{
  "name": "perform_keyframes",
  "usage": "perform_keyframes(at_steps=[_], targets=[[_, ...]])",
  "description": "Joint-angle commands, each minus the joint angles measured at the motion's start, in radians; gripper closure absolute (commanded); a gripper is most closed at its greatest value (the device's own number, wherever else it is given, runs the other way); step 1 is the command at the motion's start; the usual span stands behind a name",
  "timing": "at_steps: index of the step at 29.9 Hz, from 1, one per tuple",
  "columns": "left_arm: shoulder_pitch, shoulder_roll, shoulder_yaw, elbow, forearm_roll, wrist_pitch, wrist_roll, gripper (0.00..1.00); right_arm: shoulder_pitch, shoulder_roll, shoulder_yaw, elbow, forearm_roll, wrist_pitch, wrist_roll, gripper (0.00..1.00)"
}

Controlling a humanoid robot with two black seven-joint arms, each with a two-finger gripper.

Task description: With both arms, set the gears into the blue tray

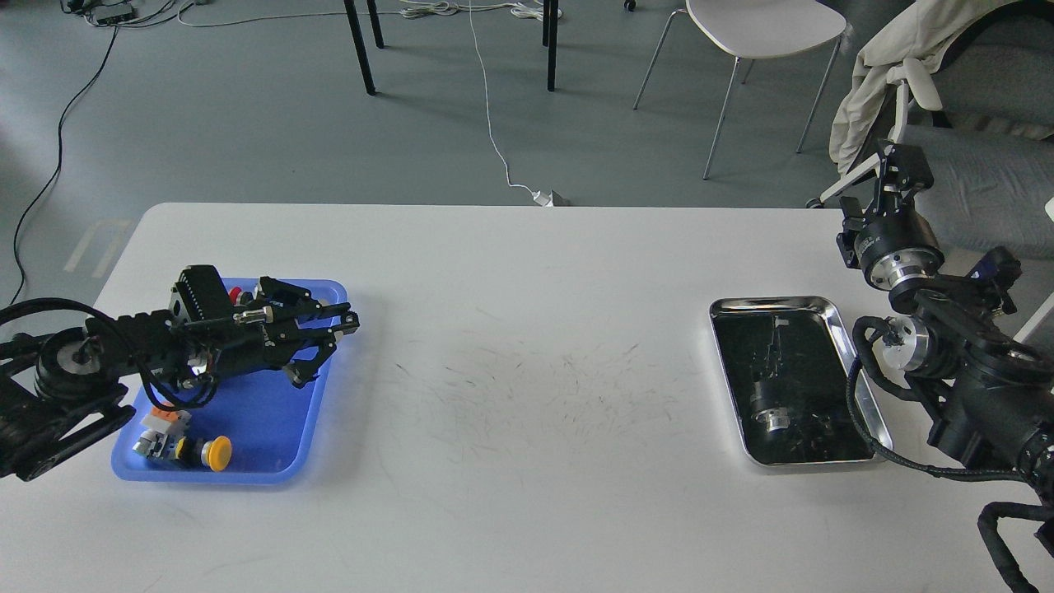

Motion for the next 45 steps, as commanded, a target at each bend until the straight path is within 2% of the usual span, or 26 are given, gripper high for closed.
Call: perform_keyframes(at_steps=[1, 7, 19, 29, 45], targets=[[0.019, 0.042, 0.003, 0.001, -0.019, 0.001, 0.0, 0.92, 0.0, 0.0, -0.001, 0.0, -0.001, 0.0, 0.0, 0.05], [0.1, 0.091, 0.002, 0.009, -0.024, 0.009, 0.0, 0.92, 0.0, 0.0, -0.005, 0.0, -0.001, 0.002, 0.0, 0.05], [0.185, 0.145, 0.002, 0.011, -0.045, 0.051, 0.0, 0.92, -0.015, -0.002, -0.009, 0.0, -0.001, 0.002, 0.0, 0.05], [0.19, 0.156, 0.002, 0.005, -0.058, 0.056, 0.0, 0.91, -0.017, -0.002, -0.011, 0.0, -0.001, 0.003, 0.0, 0.05], [0.202, 0.175, 0.002, -0.057, -0.07, 0.059, 0.0, 0.83, -0.018, -0.002, -0.015, 0.0, -0.001, 0.005, 0.0, 0.05]])
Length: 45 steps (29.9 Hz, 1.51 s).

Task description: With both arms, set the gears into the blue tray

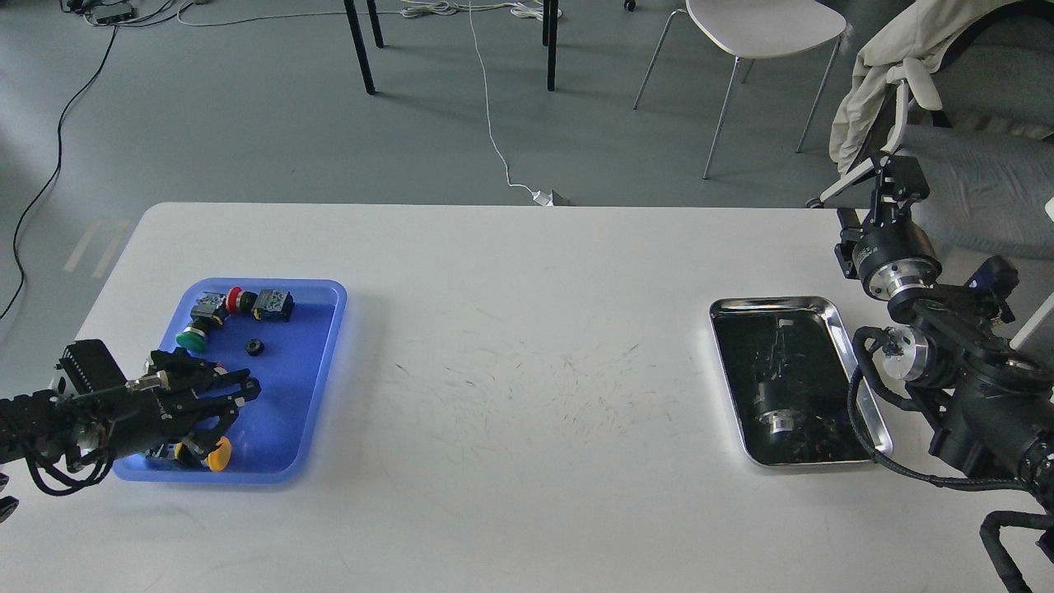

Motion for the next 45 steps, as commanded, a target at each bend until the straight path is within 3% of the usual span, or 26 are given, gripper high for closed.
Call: perform_keyframes(at_steps=[1, 9, 16, 21, 25, 30, 45], targets=[[0.002, 0.005, -0.002, -0.017, -0.002, 0.0, 0.0, 0.83, 0.0, 0.0, 0.0, -0.002, -0.001, 0.0, 0.0, 0.05], [0.005, 0.005, 0.001, -0.02, -0.038, 0.0, 0.0, 0.76, 0.0, 0.0, -0.001, -0.002, -0.001, 0.0, 0.0, 0.05], [0.016, 0.006, -0.002, -0.021, -0.039, 0.0, 0.0, 0.57, 0.0, 0.0, -0.001, -0.002, -0.001, 0.0, 0.0, 0.05], [0.014, 0.008, -0.014, -0.033, -0.048, 0.0, 0.0, 0.55, 0.0, 0.0, -0.001, 0.0, -0.001, 0.0, 0.0, 0.05], [0.013, 0.014, -0.017, -0.07, -0.099, 0.002, 0.0, 0.45, 0.0, 0.0, -0.001, -0.002, -0.001, 0.0, 0.0, 0.05], [-0.009, 0.043, -0.035, -0.081, -0.185, 0.003, 0.0, 0.4, -0.004, 0.0, 0.002, -0.002, 0.0, 0.0, 0.0, 0.05], [-0.125, 0.059, -0.091, -0.067, -0.952, -0.005, 0.0, 0.08, 0.006, 0.001, 0.0, 0.011, 0.0, -0.005, 0.0, 0.05]])
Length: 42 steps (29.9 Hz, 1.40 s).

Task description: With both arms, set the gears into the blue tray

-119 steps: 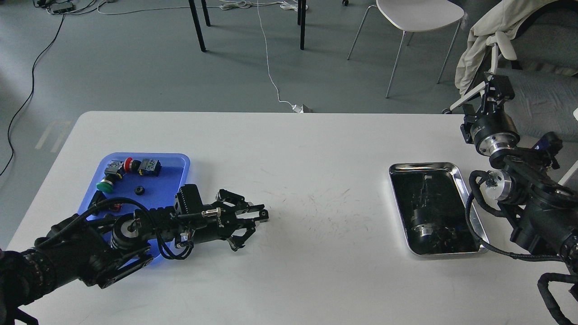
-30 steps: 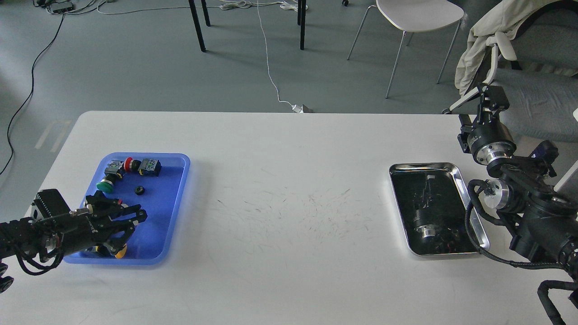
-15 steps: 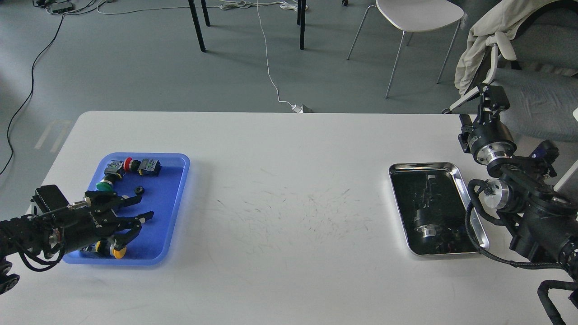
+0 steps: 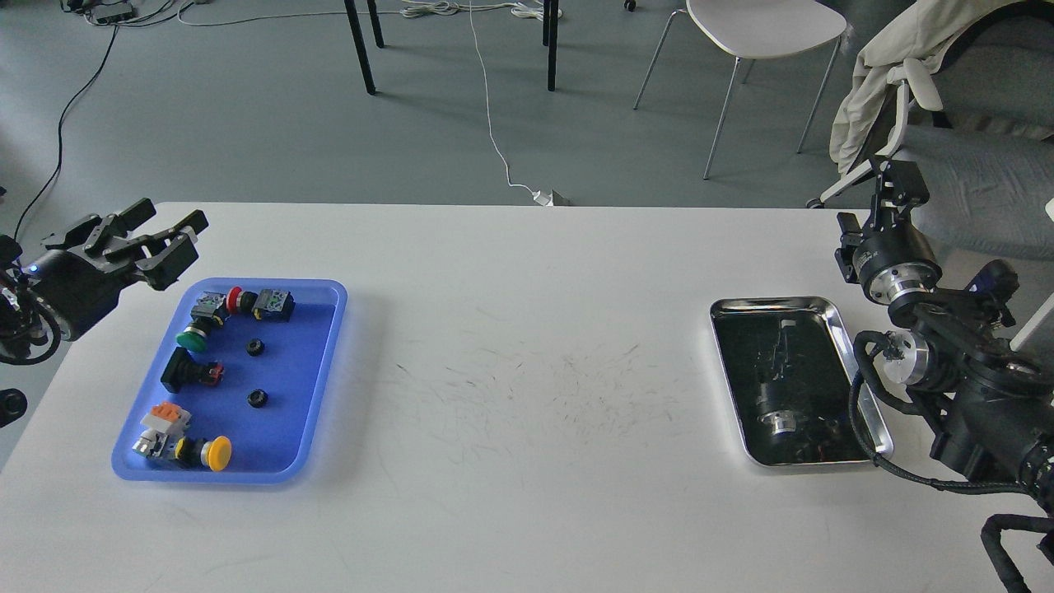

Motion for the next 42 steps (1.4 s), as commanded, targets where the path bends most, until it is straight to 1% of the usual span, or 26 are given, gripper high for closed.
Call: perform_keyframes(at_steps=[1, 3, 8, 12, 14, 16, 18, 20, 24, 25, 26, 28, 29, 30, 31, 32, 34, 35, 37, 38, 39, 40, 42], targets=[[-0.016, -0.018, -0.016, -0.002, -0.167, 0.0, 0.0, 0.07, 0.009, 0.005, 0.001, 0.012, 0.001, -0.007, 0.0, 0.05], [-0.022, -0.04, -0.034, -0.002, -0.251, 0.0, 0.0, 0.02, 0.004, 0.008, -0.001, 0.012, 0.001, -0.008, 0.0, 0.05], [-0.022, -0.057, -0.094, -0.008, -0.429, 0.0, 0.0, 0.02, 0.007, -0.001, -0.033, 0.004, -0.001, -0.008, 0.0, 0.04], [-0.026, -0.08, -0.103, -0.006, -0.473, -0.005, 0.0, 0.02, 0.016, -0.003, -0.056, 0.006, -0.001, -0.005, 0.0, 0.05], [-0.028, -0.081, -0.114, -0.006, -0.48, -0.023, 0.0, 0.02, 0.019, -0.004, -0.057, 0.006, -0.001, -0.005, 0.0, 0.03], [-0.028, -0.093, -0.141, -0.006, -0.502, -0.078, 0.0, 0.02, 0.022, -0.006, -0.059, 0.006, -0.001, -0.001, 0.0, 0.02], [-0.028, -0.112, -0.195, 0.003, -0.557, -0.187, 0.0, 0.02, 0.022, -0.008, -0.059, 0.006, 0.001, 0.011, 0.0, 0.02], [-0.026, -0.126, -0.25, 0.02, -0.615, -0.259, 0.0, 0.02, 0.022, -0.006, -0.056, 0.007, 0.002, 0.03, 0.0, 0.02], [-0.026, -0.159, -0.331, 0.043, -0.768, -0.368, 0.0, 0.02, 0.019, -0.012, -0.044, 0.015, 0.013, 0.054, 0.0, 0.01], [-0.026, -0.159, -0.333, 0.044, -0.775, -0.374, 0.0, 0.02, 0.019, -0.012, -0.044, 0.015, 0.016, 0.056, 0.0, 0.01], [-0.025, -0.169, -0.341, 0.069, -0.826, -0.438, 0.0, 0.02, 0.022, -0.015, -0.033, 0.015, 0.052, 0.074, 0.0, 0.01], [-0.029, -0.17, -0.358, 0.086, -0.887, -0.508, 0.0, 0.02, 0.026, -0.017, -0.022, 0.021, 0.137, 0.08, 0.0, 0.01], [-0.025, -0.172, -0.358, 0.093, -0.905, -0.535, 0.0, 0.02, 0.026, -0.018, -0.022, 0.029, 0.172, 0.08, -0.016, 0.01], [-0.034, -0.167, -0.364, 0.109, -0.949, -0.58, 0.0, 0.02, 0.026, -0.03, -0.016, 0.053, 0.23, 0.087, -0.057, 0.01], [-0.039, -0.166, -0.367, 0.107, -0.982, -0.62, 0.0, 0.02, 0.023, -0.055, -0.02, 0.097, 0.261, 0.093, -0.082, 0.01], [-0.04, -0.167, -0.353, 0.106, -0.993, -0.638, 0.0, 0.02, 0.018, -0.081, -0.03, 0.142, 0.274, 0.093, -0.091, 0.01], [-0.051, -0.159, -0.365, 0.115, -1.026, -0.701, 0.0, 0.02, 0.009, -0.142, -0.021, 0.242, 0.295, 0.093, -0.104, 0.01], [-0.049, -0.158, -0.349, 0.116, -1.026, -0.759, 0.014, 0.02, 0.007, -0.161, -0.022, 0.271, 0.294, 0.091, -0.104, 0.01], [-0.045, -0.166, -0.35, 0.127, -1.037, -0.848, 0.059, 0.02, 0.003, -0.185, -0.017, 0.314, 0.307, 0.097, -0.113, 0.01], [-0.043, -0.164, -0.356, 0.127, -1.037, -0.865, 0.057, 0.02, 0.003, -0.189, -0.019, 0.322, 0.323, 0.099, -0.12, 0.01], [-0.042, -0.167, -0.356, 0.13, -1.039, -0.865, 0.056, 0.02, 0.003, -0.189, -0.019, 0.322, 0.335, 0.099, -0.137, 0.01], [-0.042, -0.167, -0.362, 0.136, -1.043, -0.878, 0.066, 0.02, 0.003, -0.189, -0.021, 0.329, 0.35, 0.1, -0.163, 0.01], [-0.04, -0.172, -0.353, 0.141, -1.051, -0.914, 0.068, 0.02, -0.004, -0.184, -0.019, 0.333, 0.372, 0.1, -0.196, 0.01]])
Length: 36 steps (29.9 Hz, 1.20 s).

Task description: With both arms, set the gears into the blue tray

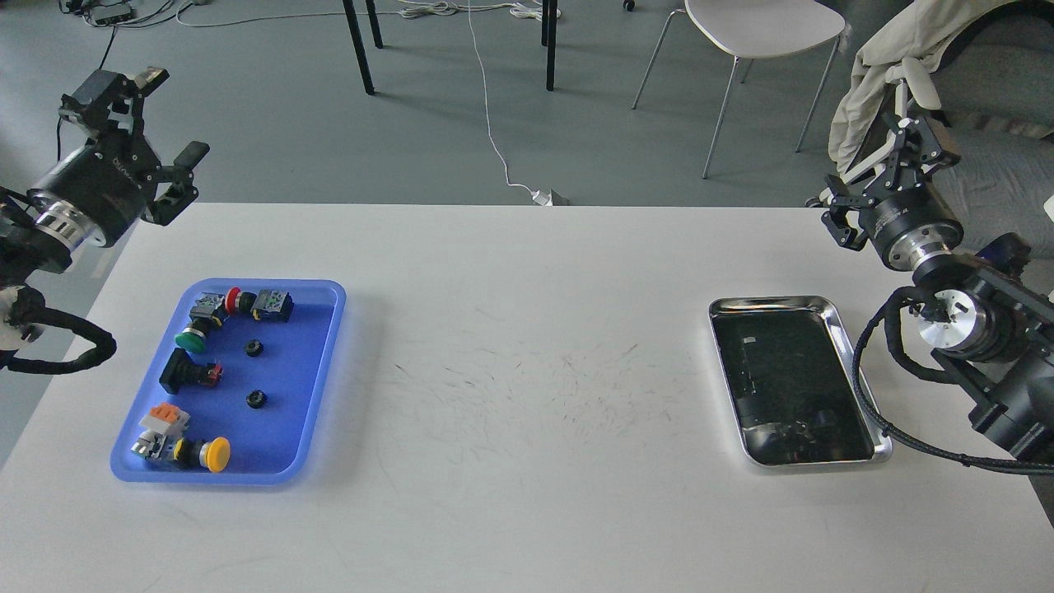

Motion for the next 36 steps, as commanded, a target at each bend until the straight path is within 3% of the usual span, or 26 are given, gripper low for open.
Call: perform_keyframes(at_steps=[1, 12, 16, 21, 31, 36], targets=[[0.002, -0.009, -0.002, 0.014, -0.013, -0.059, 0.01, 0.02, -0.008, 0.003, 0.0, 0.013, 0.035, 0.004, -0.052, 0.01], [0.004, -0.047, 0.011, 0.028, -0.056, -0.065, 0.005, 0.02, -0.011, 0.014, -0.002, 0.023, 0.023, -0.015, -0.05, 0.01], [-0.01, -0.127, -0.005, 0.089, -0.067, -0.075, 0.0, 0.02, -0.005, 0.046, -0.002, 0.016, 0.021, -0.038, -0.052, 0.01], [-0.041, -0.208, -0.073, 0.232, -0.107, -0.076, 0.031, 0.01, 0.012, 0.075, -0.009, 0.013, 0.02, -0.049, -0.053, 0.01], [-0.079, -0.319, -0.088, 0.258, -0.136, -0.041, 0.039, 0.01, 0.012, 0.086, 0.008, 0.02, 0.02, -0.055, -0.049, 0.01], [-0.12, -0.379, -0.102, 0.327, -0.168, -0.013, 0.043, 0.01, 0.012, 0.088, 0.015, 0.02, 0.02, -0.049, -0.049, 0.01]])
